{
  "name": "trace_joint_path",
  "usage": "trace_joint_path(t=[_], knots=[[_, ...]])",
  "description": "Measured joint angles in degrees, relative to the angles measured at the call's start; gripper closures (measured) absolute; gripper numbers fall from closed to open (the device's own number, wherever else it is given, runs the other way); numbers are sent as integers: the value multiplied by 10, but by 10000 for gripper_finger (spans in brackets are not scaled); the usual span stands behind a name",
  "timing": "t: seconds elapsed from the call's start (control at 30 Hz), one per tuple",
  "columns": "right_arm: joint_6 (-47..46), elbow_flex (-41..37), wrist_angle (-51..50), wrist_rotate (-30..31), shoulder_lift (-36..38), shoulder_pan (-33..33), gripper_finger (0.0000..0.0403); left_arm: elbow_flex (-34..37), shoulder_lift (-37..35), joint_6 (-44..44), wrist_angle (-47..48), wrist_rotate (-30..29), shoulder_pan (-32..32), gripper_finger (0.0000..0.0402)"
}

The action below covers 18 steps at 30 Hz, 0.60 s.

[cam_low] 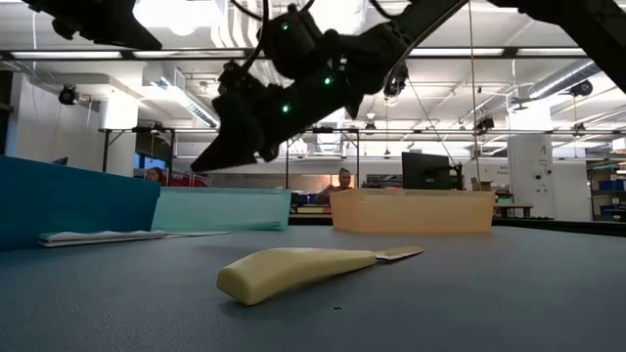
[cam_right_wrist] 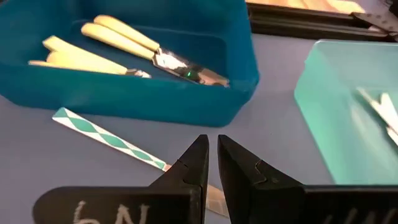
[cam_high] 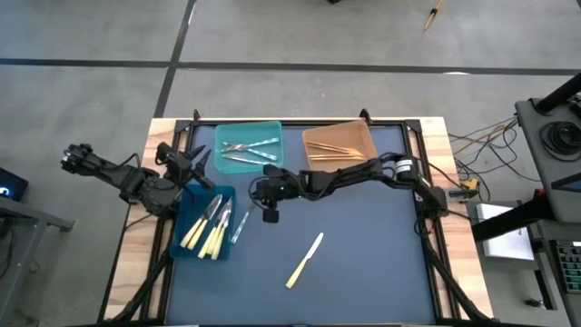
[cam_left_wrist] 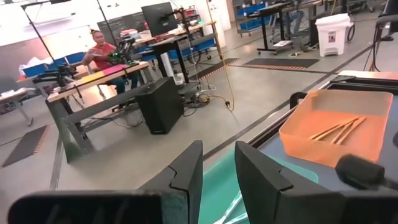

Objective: Sort silverware by color (type)
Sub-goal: Put the white knife into the light blue bin

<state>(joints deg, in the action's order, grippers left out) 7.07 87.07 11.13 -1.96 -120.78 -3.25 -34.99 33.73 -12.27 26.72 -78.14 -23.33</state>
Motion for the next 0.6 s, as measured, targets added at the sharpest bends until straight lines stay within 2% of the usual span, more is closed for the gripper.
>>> trace_joint_path(t=[0.5, 0.6], knots=[[-5, 2, 32, 6, -62, 2, 376, 0, 5, 15, -2, 0, 0, 325], [-5, 2, 44, 27, -76, 2, 376, 0, 5, 15, -2, 0, 0, 325]])
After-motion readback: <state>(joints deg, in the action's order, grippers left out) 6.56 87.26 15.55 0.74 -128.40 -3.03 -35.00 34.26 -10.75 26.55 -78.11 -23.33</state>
